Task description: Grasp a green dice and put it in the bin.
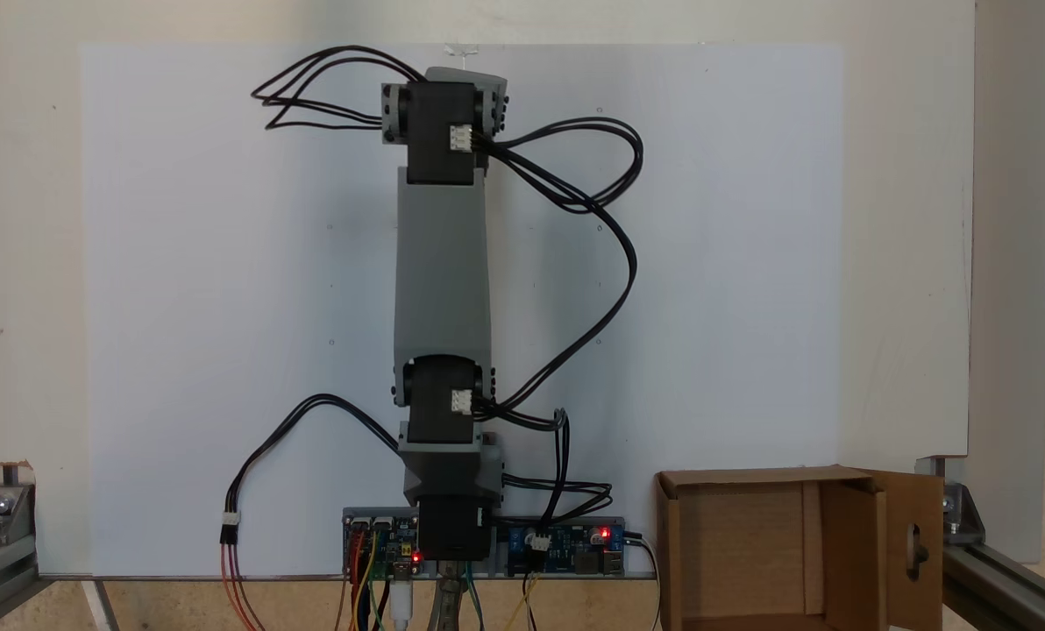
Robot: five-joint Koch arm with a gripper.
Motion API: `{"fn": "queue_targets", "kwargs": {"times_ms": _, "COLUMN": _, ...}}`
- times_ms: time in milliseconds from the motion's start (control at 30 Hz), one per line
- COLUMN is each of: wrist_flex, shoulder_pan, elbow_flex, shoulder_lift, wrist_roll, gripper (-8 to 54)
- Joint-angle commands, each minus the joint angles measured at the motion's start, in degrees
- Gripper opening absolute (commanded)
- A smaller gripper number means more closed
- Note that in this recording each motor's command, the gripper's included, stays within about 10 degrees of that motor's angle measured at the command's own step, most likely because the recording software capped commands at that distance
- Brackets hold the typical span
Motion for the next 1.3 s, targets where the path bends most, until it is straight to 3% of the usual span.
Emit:
{"fn": "queue_targets", "kwargs": {"times_ms": 0, "wrist_flex": 0.2, "shoulder_pan": 1.1, "elbow_flex": -1.3, "shoulder_lift": 3.1, "wrist_roll": -2.5, "gripper": 11.5}}
{"fn": "queue_targets", "kwargs": {"times_ms": 200, "wrist_flex": -0.4, "shoulder_pan": 3.8, "elbow_flex": -1.1, "shoulder_lift": 4.0, "wrist_roll": -2.6, "gripper": 11.5}}
{"fn": "queue_targets", "kwargs": {"times_ms": 500, "wrist_flex": -6.9, "shoulder_pan": 14.2, "elbow_flex": 9.6, "shoulder_lift": 13.2, "wrist_roll": -2.9, "gripper": 11.5}}
{"fn": "queue_targets", "kwargs": {"times_ms": 800, "wrist_flex": -10.5, "shoulder_pan": 36.7, "elbow_flex": 21.3, "shoulder_lift": 24.0, "wrist_roll": -10.2, "gripper": 11.5}}
{"fn": "queue_targets", "kwargs": {"times_ms": 1267, "wrist_flex": -9.8, "shoulder_pan": 73.8, "elbow_flex": 21.3, "shoulder_lift": 33.0, "wrist_roll": -24.6, "gripper": 11.5}}
